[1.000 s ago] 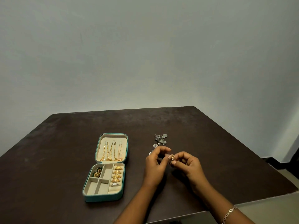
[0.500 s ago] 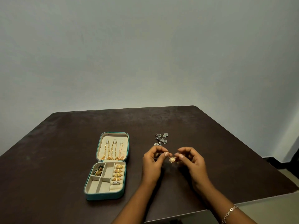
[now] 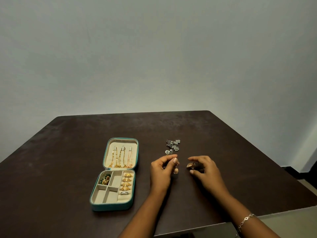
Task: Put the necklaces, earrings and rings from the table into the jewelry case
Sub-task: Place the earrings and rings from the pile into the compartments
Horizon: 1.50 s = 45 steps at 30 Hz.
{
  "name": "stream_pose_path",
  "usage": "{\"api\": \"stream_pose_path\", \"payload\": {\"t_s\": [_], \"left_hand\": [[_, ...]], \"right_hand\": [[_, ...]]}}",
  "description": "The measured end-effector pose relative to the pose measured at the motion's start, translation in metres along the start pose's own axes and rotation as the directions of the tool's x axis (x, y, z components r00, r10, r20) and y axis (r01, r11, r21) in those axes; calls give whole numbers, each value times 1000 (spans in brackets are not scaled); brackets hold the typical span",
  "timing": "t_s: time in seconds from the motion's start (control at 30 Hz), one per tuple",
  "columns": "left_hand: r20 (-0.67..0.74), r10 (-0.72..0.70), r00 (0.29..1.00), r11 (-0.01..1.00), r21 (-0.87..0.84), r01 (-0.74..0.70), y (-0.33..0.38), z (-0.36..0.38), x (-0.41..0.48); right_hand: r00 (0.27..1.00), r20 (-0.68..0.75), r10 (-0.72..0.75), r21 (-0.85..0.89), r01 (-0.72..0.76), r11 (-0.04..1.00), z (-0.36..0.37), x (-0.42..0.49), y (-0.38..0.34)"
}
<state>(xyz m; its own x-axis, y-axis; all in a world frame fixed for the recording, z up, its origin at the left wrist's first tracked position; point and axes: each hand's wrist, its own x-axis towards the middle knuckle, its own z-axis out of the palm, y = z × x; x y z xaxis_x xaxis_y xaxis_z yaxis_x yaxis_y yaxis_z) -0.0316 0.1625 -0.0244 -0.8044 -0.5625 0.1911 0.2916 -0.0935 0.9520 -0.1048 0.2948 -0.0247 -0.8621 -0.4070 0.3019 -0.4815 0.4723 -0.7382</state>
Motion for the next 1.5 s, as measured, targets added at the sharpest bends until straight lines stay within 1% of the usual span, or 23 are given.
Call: {"api": "stream_pose_path", "payload": {"t_s": [0.07,0.17,0.37,0.43,0.5,0.6,0.7,0.77,0.83,0.87,0.93,1.0,1.07,1.4,1.5], "left_hand": [[-18,-6,1000,1000,3,6,0,0,1],[-42,-21,999,1000,-8,21,0,0,3],[-26,6,1000,1000,29,-5,2,-1,1],[-21,33,999,997,63,-31,2,-1,0],[-15,67,998,995,72,-66,4,-1,0],[3,57,998,998,1,-57,7,0,-2],[17,42,999,999,-12,-42,9,0,-3],[7,32,999,999,-38,-32,9,-1,-3],[-1,5,1000,998,-69,-5,9,-1,-4],[1,-8,1000,997,-73,8,9,-2,-5],[12,-29,999,997,-73,30,8,-3,-7],[24,-43,999,996,-78,45,10,-4,-9],[28,-45,999,996,-71,47,11,-6,-13],[76,34,996,997,70,-40,24,-15,-30],[84,0,996,999,36,-3,31,-21,-37]], "right_hand": [[998,-5,-55,-77,55,996,1,-1,-1],[988,7,-154,-114,153,982,0,-1,-4],[986,11,-167,-202,166,965,1,1,-4],[990,11,-142,-214,141,967,2,1,-4],[995,-21,-96,-163,91,982,2,0,-4],[997,-42,-72,-32,71,997,-1,0,-4],[999,-3,-54,207,54,977,-6,1,-5],[999,13,-31,363,24,931,-7,1,-4],[1000,18,21,533,-27,846,-6,1,-3],[998,25,54,600,-58,798,-7,0,-3],[993,40,109,678,-107,727,-9,-2,-5],[987,58,151,727,-145,672,-12,-5,-7],[984,68,165,751,-160,640,-14,-7,-10],[981,79,178,781,-171,600,-13,-17,-24],[981,86,176,774,-177,608,-12,-19,-28]]}}
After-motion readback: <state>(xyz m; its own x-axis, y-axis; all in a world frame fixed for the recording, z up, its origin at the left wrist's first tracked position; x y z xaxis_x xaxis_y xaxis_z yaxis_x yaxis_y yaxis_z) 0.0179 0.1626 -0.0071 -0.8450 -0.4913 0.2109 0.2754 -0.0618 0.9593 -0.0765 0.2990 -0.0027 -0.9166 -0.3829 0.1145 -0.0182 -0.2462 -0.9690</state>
